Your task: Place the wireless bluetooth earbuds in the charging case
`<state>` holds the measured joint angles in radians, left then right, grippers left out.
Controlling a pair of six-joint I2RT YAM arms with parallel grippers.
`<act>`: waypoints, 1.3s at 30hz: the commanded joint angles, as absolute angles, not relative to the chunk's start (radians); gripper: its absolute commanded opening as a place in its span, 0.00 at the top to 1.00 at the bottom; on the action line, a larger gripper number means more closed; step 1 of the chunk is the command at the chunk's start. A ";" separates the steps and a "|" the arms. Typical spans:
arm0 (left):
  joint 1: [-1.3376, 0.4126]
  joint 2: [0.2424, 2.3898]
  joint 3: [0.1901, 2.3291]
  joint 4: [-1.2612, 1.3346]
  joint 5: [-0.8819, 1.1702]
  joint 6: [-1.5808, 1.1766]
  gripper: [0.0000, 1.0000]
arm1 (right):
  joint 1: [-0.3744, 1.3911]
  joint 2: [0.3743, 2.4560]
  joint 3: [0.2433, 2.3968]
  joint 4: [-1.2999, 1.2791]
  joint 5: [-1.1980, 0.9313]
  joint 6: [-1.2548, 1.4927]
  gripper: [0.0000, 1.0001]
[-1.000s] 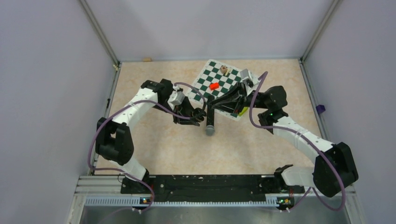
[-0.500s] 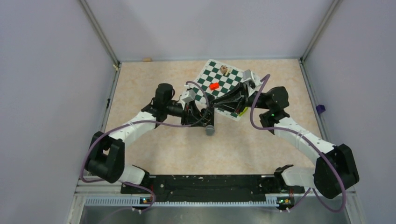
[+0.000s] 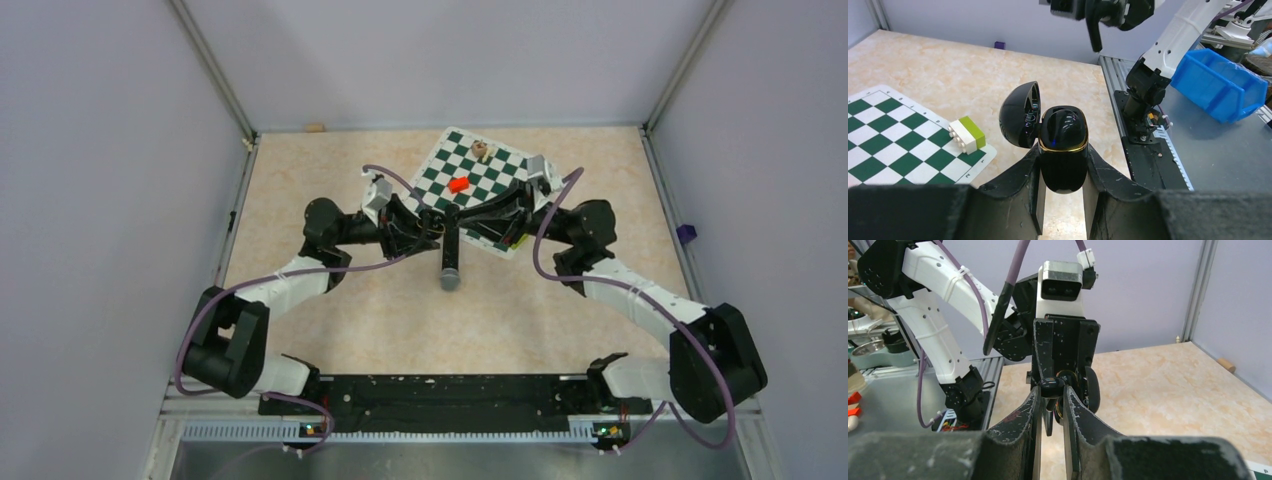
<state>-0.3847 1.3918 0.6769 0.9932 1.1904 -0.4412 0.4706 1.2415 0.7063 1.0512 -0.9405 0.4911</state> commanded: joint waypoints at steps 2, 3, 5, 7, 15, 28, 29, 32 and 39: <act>-0.390 1.359 0.661 1.145 1.199 -0.518 1.00 | 0.514 1.280 0.682 1.209 -0.888 0.496 1.00; -0.392 1.358 0.661 1.147 1.202 -0.519 1.00 | 0.521 1.289 0.679 1.227 -0.886 0.494 1.00; -0.395 1.356 0.662 1.149 1.208 -0.523 1.00 | 0.533 1.302 0.673 1.249 -0.879 0.492 1.00; -0.398 1.356 0.662 1.150 1.215 -0.524 1.00 | 0.541 1.312 0.671 1.260 -0.873 0.486 1.00; -0.418 1.364 0.665 1.155 1.242 -0.525 1.00 | 0.557 1.334 0.659 1.278 -0.851 0.459 1.00; -0.417 1.358 0.662 1.199 1.239 -0.554 1.00 | 0.576 1.349 0.657 1.265 -0.901 0.434 1.00; -0.417 1.359 0.663 1.200 1.239 -0.554 1.00 | 0.576 1.348 0.657 1.262 -0.902 0.433 1.00; -0.417 1.358 0.663 1.206 1.242 -0.557 1.00 | 0.576 1.349 0.654 1.253 -0.902 0.420 1.00; -0.410 1.349 0.659 1.230 1.239 -0.572 1.00 | 0.577 1.352 0.652 1.246 -0.908 0.415 1.00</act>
<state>-0.4137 1.3891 0.6605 1.1503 1.2407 -0.5526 0.5625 1.3441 0.6598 1.2232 -0.8886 0.4366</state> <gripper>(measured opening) 0.334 0.167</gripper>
